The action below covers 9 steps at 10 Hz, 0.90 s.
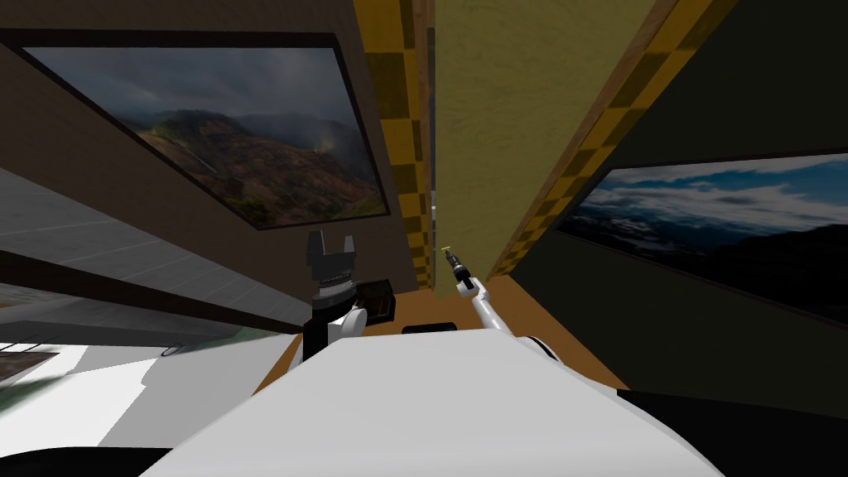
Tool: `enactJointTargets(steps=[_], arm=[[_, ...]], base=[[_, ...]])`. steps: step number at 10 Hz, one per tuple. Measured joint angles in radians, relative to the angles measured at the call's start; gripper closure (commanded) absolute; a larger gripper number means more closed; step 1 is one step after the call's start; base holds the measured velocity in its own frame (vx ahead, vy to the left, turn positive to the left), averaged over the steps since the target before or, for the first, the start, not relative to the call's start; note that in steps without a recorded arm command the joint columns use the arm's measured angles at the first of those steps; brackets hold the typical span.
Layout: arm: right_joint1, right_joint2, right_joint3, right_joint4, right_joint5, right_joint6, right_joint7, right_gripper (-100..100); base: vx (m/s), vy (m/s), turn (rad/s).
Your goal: Pull the door open
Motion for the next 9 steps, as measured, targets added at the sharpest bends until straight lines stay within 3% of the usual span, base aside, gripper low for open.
enactJointTargets(steps=[1,4,6,9], arm=[[-0.012,-0.004,0.007,0.012,-0.019,0.000,-0.022,100],[-0.004,-0.016,0.033,-0.013,-0.056,0.013,-0.081,100],[-0.005,-0.024,0.047,0.006,-0.085,-0.004,-0.122,100],[-0.010,-0.037,0.078,0.012,-0.134,0.001,-0.188,100]], base=[[-0.020,-0.008,0.002],[-0.027,-0.013,0.010],[-0.042,-0.009,0.022],[-0.020,-0.005,-0.001]])
